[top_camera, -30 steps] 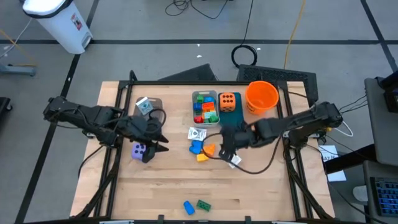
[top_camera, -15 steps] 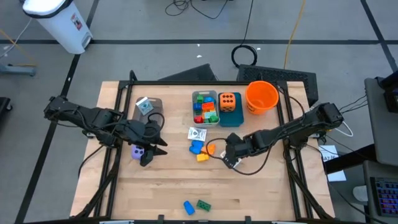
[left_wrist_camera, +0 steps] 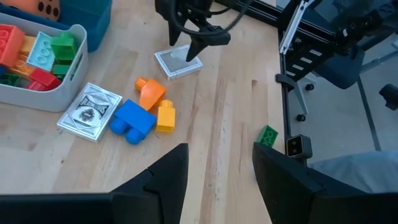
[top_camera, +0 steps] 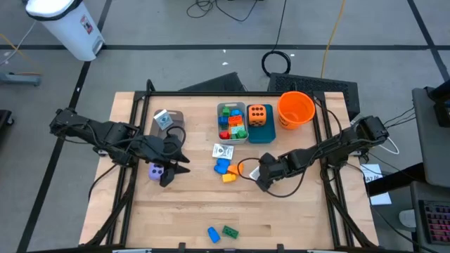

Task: Pick & Place Toys
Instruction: Put the brown deck of cards into the black bin

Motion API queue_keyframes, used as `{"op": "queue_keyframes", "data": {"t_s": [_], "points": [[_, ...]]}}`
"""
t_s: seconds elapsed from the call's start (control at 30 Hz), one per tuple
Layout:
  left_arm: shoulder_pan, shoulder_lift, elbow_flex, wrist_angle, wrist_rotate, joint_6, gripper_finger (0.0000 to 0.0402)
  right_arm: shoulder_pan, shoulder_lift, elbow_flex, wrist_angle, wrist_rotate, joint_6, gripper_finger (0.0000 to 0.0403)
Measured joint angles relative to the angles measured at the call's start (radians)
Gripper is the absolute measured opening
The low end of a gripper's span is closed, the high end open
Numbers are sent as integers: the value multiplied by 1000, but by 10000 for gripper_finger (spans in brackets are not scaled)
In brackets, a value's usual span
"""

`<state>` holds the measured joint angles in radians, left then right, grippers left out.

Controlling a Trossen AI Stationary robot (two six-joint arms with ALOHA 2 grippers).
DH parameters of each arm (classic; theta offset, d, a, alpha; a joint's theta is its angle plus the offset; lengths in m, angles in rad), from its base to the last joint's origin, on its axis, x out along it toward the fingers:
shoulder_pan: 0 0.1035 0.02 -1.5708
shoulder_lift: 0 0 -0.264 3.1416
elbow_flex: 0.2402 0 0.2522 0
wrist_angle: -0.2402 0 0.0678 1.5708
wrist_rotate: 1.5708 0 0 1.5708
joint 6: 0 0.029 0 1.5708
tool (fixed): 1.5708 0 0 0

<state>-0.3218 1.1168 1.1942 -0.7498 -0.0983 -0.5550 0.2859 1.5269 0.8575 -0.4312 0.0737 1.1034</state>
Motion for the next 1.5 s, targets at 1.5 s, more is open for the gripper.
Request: {"op": "queue_keyframes", "data": {"t_s": [1.5], "points": [[9,0,0,58,-144,79,186,-193,-237,-40,-153,84,-329,274]]}}
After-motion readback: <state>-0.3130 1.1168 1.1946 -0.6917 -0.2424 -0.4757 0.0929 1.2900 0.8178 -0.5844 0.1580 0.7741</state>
